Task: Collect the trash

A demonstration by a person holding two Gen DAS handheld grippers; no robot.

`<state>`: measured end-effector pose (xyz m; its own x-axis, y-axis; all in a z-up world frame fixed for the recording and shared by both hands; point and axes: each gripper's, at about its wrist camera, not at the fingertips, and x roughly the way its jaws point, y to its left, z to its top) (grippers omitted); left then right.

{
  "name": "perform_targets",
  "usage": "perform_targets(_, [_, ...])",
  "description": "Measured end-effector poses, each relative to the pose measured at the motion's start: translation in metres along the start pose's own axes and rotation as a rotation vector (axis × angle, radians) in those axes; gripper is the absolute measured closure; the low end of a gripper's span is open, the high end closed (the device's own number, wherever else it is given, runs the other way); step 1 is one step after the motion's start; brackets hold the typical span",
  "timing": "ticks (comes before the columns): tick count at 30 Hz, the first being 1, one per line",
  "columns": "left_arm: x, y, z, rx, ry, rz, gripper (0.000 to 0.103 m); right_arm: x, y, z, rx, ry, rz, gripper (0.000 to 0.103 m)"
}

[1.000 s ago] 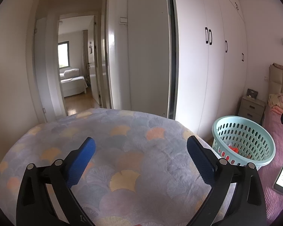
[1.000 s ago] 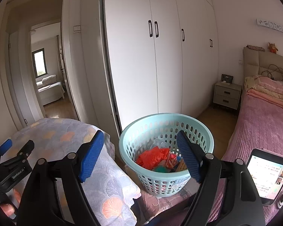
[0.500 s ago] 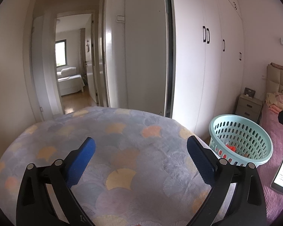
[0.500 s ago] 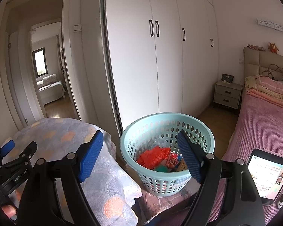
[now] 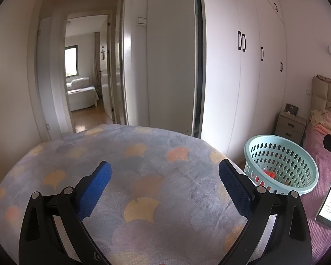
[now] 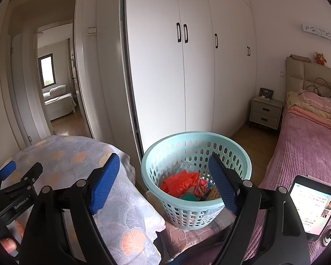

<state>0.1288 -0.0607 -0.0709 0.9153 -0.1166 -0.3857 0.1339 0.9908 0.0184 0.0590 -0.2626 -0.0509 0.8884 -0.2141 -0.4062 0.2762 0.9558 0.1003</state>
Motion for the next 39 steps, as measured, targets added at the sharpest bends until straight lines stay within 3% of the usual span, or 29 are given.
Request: perform_targets(39, [-0.0009, -0.0024, 0.0003, -0.001, 0.010, -0.034, 0.008, 0.0096, -0.0051, -0.0004, 0.014, 0.018, 0.000, 0.023])
